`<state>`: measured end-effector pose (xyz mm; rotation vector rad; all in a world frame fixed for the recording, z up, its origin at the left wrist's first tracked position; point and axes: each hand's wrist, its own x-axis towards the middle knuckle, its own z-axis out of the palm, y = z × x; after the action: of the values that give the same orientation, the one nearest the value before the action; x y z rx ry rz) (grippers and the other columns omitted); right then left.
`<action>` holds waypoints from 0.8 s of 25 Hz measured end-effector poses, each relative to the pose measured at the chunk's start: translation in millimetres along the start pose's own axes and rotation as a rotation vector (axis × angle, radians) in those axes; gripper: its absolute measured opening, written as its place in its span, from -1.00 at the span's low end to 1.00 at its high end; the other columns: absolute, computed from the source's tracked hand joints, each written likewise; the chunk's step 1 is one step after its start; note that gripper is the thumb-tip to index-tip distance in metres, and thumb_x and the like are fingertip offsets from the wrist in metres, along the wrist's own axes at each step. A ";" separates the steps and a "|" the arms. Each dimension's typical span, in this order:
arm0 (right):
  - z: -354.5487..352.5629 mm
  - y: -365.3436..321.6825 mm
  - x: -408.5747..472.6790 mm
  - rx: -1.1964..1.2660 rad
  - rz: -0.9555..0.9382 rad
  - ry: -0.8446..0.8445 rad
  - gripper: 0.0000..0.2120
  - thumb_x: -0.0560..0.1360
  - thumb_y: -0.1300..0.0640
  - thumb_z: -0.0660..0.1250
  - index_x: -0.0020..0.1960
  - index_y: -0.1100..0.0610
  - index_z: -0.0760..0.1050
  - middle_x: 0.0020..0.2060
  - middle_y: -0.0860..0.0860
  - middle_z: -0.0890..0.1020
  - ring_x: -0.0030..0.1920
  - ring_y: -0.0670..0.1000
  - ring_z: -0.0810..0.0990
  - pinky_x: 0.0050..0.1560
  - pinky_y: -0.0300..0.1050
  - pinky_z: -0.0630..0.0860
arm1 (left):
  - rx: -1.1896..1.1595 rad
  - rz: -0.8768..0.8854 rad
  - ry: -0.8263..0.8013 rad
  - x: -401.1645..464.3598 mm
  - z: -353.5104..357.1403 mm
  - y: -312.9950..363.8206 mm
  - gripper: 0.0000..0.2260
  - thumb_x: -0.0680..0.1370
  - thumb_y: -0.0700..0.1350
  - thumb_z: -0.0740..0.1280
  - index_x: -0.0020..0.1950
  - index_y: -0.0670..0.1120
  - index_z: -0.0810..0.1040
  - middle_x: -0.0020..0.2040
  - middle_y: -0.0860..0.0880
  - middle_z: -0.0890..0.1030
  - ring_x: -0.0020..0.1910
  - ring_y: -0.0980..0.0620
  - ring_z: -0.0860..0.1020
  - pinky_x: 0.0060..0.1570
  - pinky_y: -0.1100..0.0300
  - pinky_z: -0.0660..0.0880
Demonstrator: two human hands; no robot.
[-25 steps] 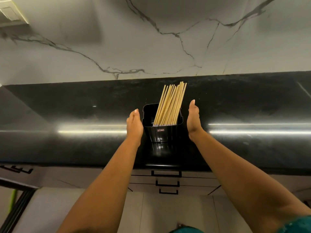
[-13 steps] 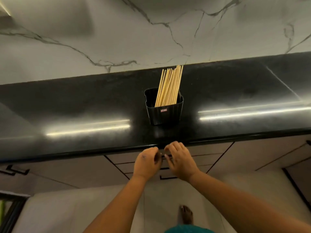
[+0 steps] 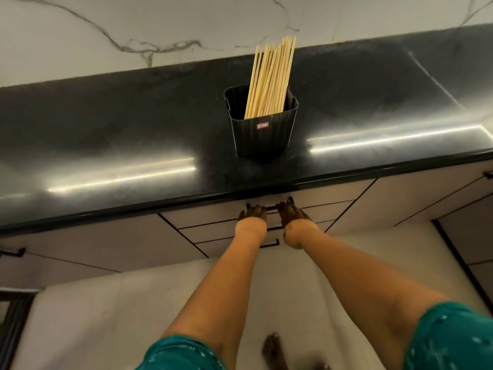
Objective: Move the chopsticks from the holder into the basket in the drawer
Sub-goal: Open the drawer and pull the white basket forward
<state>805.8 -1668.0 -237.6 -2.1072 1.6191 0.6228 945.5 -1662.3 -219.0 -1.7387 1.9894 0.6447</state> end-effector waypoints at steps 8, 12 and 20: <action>-6.4 -2.4 -3.5 0.011 0.003 -0.022 -0.22 0.50 0.25 0.22 0.56 0.10 -0.18 0.56 0.10 -0.17 0.55 0.13 -0.16 0.51 0.09 0.03 | 0.129 0.078 0.075 -2.3 -10.3 7.4 -0.61 0.57 -0.21 0.21 0.42 -0.15 0.35 0.37 -0.19 0.43 0.32 -0.18 0.42 0.27 0.01 0.38; 15.0 0.0 -34.2 0.040 -0.036 0.018 -0.34 0.53 0.21 0.17 0.55 0.17 -0.04 0.56 0.13 -0.01 0.52 0.18 0.08 0.44 0.13 0.25 | 0.188 0.139 0.075 -21.8 13.0 14.5 -0.63 0.62 -0.18 0.09 0.43 -0.14 0.34 0.38 -0.17 0.42 0.31 -0.18 0.42 0.29 0.03 0.36; 75.4 6.2 -126.8 0.050 -0.094 -0.003 -0.37 0.48 0.20 0.20 0.51 0.18 0.09 0.51 0.18 0.13 0.42 0.20 0.24 0.40 0.11 0.27 | -0.031 -0.056 -0.003 -114.5 81.3 43.5 -0.47 0.53 -0.30 0.21 0.49 -0.22 0.19 0.47 -0.18 0.29 0.35 -0.15 0.39 0.30 0.06 0.36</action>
<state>763.6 -1526.9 -226.5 -2.1307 1.5087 0.5486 918.1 -1517.9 -213.9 -1.8041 1.9312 0.6618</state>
